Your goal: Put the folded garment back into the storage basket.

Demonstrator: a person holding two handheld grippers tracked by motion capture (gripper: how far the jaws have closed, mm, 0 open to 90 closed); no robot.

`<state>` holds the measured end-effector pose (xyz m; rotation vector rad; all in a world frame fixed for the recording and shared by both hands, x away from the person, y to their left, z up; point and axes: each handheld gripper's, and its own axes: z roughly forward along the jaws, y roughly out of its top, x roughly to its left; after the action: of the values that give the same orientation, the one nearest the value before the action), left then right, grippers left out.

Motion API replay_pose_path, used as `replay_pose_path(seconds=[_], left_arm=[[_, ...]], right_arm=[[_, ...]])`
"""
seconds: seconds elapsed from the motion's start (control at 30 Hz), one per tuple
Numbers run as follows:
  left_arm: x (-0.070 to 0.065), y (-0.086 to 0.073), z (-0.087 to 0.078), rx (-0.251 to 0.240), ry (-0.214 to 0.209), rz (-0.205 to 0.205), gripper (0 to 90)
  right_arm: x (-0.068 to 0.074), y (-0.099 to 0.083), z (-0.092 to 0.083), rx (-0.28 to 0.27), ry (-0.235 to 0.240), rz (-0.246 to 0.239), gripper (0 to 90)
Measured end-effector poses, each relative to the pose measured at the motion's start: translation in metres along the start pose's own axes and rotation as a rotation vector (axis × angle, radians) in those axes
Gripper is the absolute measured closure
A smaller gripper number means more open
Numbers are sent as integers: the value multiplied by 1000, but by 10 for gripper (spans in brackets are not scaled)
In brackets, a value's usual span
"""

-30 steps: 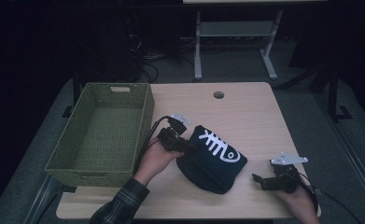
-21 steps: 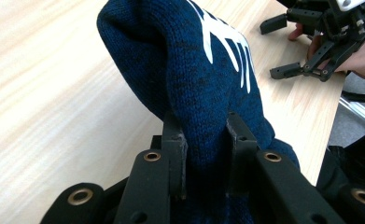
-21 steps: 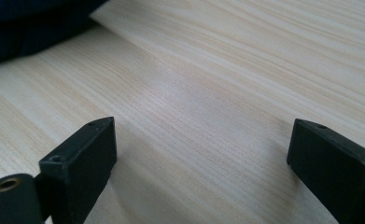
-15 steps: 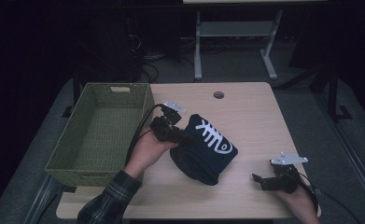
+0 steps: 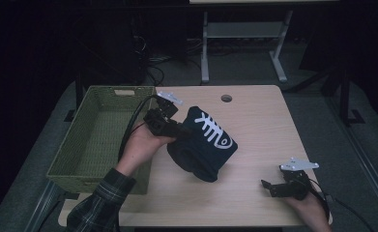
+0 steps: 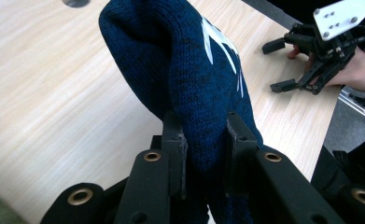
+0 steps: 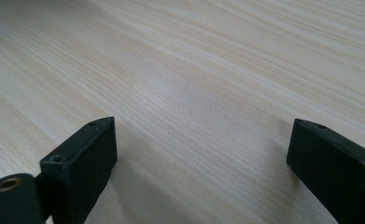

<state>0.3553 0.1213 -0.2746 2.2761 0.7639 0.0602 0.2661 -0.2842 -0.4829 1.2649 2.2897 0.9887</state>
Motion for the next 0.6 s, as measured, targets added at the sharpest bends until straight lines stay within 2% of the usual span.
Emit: replay_pose_path(seconds=[0.3, 0.6], left_arm=[[6, 5, -37, -36, 42, -4, 741], [17, 2, -69, -37, 70, -33, 741]], right_arm=[[0, 0, 0, 0, 0, 0, 81], [0, 0, 0, 0, 0, 1, 82]])
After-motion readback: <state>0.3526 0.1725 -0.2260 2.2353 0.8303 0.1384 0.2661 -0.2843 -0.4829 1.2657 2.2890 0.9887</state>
